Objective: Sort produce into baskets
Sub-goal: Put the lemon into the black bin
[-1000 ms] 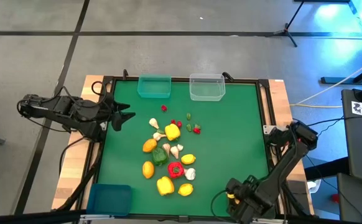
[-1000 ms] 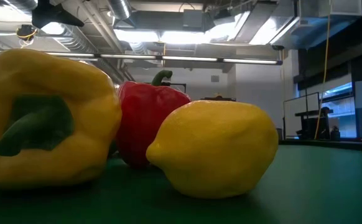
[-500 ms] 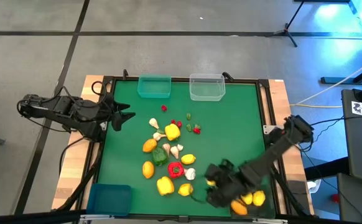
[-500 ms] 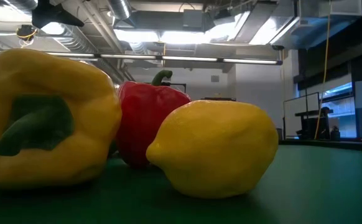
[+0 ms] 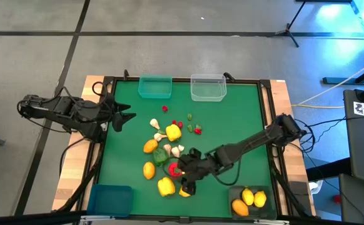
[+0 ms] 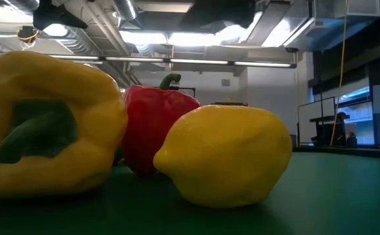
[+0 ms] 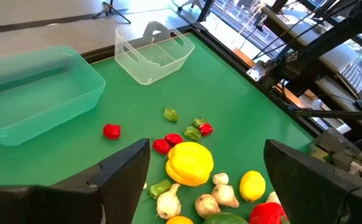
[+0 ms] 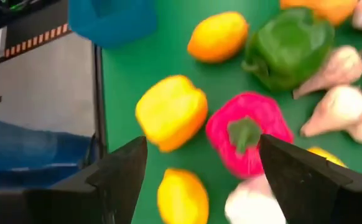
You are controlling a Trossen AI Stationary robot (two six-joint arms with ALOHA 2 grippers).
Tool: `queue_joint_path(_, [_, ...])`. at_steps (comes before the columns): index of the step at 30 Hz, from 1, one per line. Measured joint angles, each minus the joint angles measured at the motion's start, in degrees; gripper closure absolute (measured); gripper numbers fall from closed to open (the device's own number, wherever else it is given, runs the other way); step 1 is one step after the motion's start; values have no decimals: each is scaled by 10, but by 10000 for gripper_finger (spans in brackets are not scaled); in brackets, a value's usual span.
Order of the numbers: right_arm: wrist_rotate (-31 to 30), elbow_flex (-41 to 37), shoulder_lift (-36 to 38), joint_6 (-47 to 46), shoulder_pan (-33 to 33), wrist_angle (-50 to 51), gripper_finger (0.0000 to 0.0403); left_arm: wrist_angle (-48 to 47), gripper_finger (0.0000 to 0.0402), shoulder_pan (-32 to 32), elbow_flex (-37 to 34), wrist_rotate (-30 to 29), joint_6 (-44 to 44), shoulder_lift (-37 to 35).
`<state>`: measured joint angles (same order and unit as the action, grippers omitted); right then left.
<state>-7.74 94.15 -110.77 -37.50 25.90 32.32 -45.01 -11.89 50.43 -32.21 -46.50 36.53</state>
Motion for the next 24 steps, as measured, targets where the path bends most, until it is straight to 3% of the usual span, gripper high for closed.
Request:
queue_joint_path(10, [29,0,-39,49,11,12,98,-23,93,0,0,0,0,0])
queue_joint_path(20, [13,-1,-54,98,27,23,97,-26,93,0,0,0,0,0])
queue_joint_path(24, [47,0,-67,108,25,6,97,-26,93,0,0,-1,0,0])
